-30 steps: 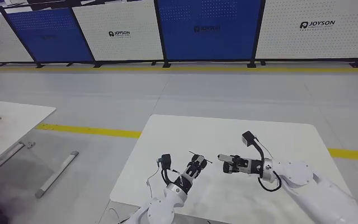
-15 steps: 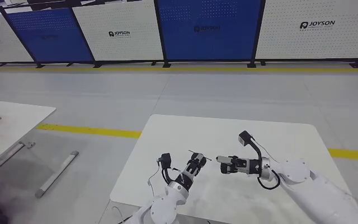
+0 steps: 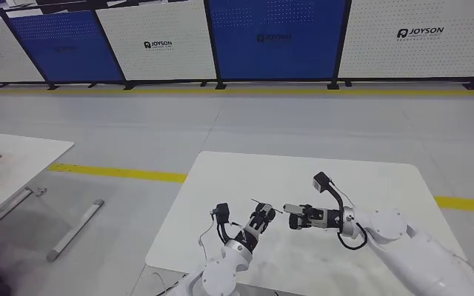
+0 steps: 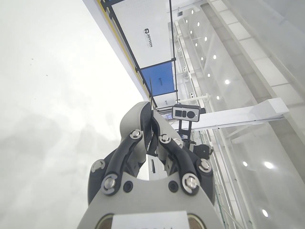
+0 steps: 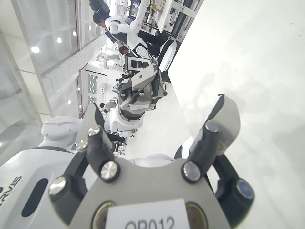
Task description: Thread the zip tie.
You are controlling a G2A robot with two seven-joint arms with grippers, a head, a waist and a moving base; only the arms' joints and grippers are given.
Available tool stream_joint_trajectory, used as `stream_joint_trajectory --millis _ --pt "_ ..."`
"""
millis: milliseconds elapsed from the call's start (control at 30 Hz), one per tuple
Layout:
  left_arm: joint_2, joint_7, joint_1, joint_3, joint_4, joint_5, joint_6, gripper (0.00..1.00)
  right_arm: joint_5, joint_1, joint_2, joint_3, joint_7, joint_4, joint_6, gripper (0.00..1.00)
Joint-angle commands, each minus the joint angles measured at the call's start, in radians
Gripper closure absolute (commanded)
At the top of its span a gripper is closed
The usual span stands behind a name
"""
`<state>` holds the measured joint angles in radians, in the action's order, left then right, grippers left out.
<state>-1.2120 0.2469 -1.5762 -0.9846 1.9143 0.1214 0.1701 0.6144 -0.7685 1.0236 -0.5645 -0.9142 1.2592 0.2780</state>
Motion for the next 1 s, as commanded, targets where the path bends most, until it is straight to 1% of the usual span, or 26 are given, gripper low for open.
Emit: stream_joint_trajectory --millis 0,33,67,100,133,167,200,300,333,367,433,533,567,600,667,733,767,833,867,967 --pt "-0.001 -0.004 -0.002 0.003 0.006 -0.002 -0.001 1.0 -0.004 -0.005 0.0 -0.009 -0.008 0.004 -0.006 0.0" --pt "-0.002 -0.005 -0.004 0.003 0.01 -0.003 -0.002 1.0 -0.007 -0.008 0.001 -0.016 -0.012 0.005 -0.01 0.0" --pt "-0.002 -0.004 -0.005 0.002 0.013 -0.003 -0.003 1.0 -0.011 -0.01 0.001 -0.02 -0.013 0.006 -0.015 0.04" --pt "-0.003 -0.004 -0.007 0.001 0.015 -0.004 -0.004 1.0 -0.015 -0.012 0.002 -0.023 -0.013 0.008 -0.019 0.14" --pt "-0.004 -0.001 -0.009 -0.002 0.017 -0.003 -0.008 1.0 -0.018 -0.015 0.003 -0.028 -0.014 0.009 -0.022 0.21" --pt "-0.004 0.0 -0.011 -0.004 0.018 -0.004 -0.01 1.0 -0.019 -0.018 0.004 -0.032 -0.016 0.01 -0.023 0.45" --pt "-0.004 0.001 -0.012 -0.006 0.017 -0.003 -0.011 1.0 -0.022 -0.021 0.005 -0.036 -0.017 0.011 -0.024 0.53" --pt "-0.006 -0.001 -0.017 -0.013 0.018 0.001 -0.014 1.0 -0.032 -0.029 0.007 -0.048 -0.021 0.012 -0.032 0.71" --pt "-0.006 -0.002 -0.018 -0.014 0.018 0.0 -0.015 1.0 -0.034 -0.031 0.008 -0.052 -0.022 0.013 -0.034 0.74" --pt "-0.006 -0.003 -0.019 -0.015 0.018 0.0 -0.015 1.0 -0.038 -0.033 0.009 -0.056 -0.024 0.014 -0.037 0.8" --pt "-0.007 -0.004 -0.02 -0.016 0.018 -0.003 -0.016 1.0 -0.042 -0.037 0.01 -0.063 -0.028 0.015 -0.041 0.84" --pt "-0.009 -0.006 -0.024 -0.014 0.02 -0.01 -0.017 1.0 -0.048 -0.043 0.013 -0.074 -0.033 0.015 -0.047 0.85" --pt "-0.009 -0.007 -0.025 -0.014 0.022 -0.013 -0.018 1.0 -0.05 -0.045 0.014 -0.078 -0.035 0.016 -0.049 0.89" --pt "-0.01 -0.01 -0.026 -0.014 0.023 -0.015 -0.019 1.0 -0.052 -0.047 0.015 -0.082 -0.037 0.016 -0.052 0.9" --pt "-0.01 -0.013 -0.029 -0.015 0.024 -0.017 -0.02 1.0 -0.058 -0.049 0.017 -0.087 -0.041 0.018 -0.057 0.88" --pt "-0.011 -0.016 -0.03 -0.016 0.026 -0.019 -0.02 1.0 -0.065 -0.051 0.019 -0.092 -0.043 0.021 -0.064 0.9" --pt "-0.012 -0.017 -0.031 -0.017 0.027 -0.02 -0.02 1.0 -0.067 -0.052 0.02 -0.095 -0.044 0.023 -0.066 0.89" --pt "-0.012 -0.019 -0.033 -0.018 0.028 -0.023 -0.019 1.0 -0.075 -0.055 0.023 -0.1 -0.047 0.027 -0.07 0.93" --pt "-0.013 -0.02 -0.033 -0.019 0.029 -0.024 -0.019 1.0 -0.078 -0.056 0.023 -0.103 -0.048 0.028 -0.071 0.9" --pt "-0.014 -0.022 -0.034 -0.02 0.029 -0.029 -0.018 1.0 -0.085 -0.061 0.026 -0.113 -0.052 0.034 -0.075 1.0"
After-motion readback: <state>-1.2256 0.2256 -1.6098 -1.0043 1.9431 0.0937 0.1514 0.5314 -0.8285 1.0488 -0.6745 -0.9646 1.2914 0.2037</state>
